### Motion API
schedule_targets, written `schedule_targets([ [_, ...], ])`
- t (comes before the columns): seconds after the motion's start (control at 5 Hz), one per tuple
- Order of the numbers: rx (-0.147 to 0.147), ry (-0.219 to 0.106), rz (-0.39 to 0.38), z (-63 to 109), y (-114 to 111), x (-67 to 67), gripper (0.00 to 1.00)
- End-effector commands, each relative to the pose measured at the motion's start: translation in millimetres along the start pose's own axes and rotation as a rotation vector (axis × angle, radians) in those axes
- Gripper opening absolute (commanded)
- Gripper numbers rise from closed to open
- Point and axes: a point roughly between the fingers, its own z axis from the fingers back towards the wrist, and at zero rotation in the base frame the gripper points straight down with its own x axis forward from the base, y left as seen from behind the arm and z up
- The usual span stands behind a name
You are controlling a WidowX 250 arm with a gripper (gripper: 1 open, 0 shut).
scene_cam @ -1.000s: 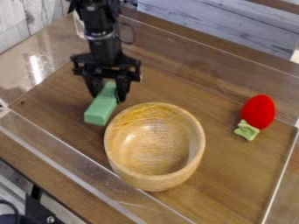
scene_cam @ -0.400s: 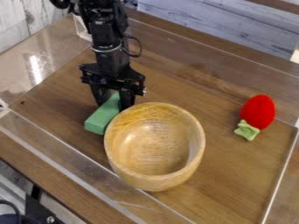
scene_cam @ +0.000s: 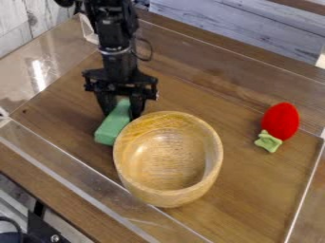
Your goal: Put the green block in the brown bowl
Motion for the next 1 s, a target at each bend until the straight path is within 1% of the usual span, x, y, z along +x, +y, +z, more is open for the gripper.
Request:
schedule_targets([
  [0.0,-0.002,-0.073,0.064,30.2,-14,0.5,0.00],
  [0.2,-0.002,-0.090,0.123,42.5,-23,-2.1,0.00],
  [0.4,-0.001,-0.091,0.166,40.4,-29,-2.2,0.00],
  [0.6,-0.001,-0.089,0.186,40.1,-31,-11.8,0.00],
  [0.8,-0.006,-0.084,0.202,41.3,-36,-25.4,0.00],
])
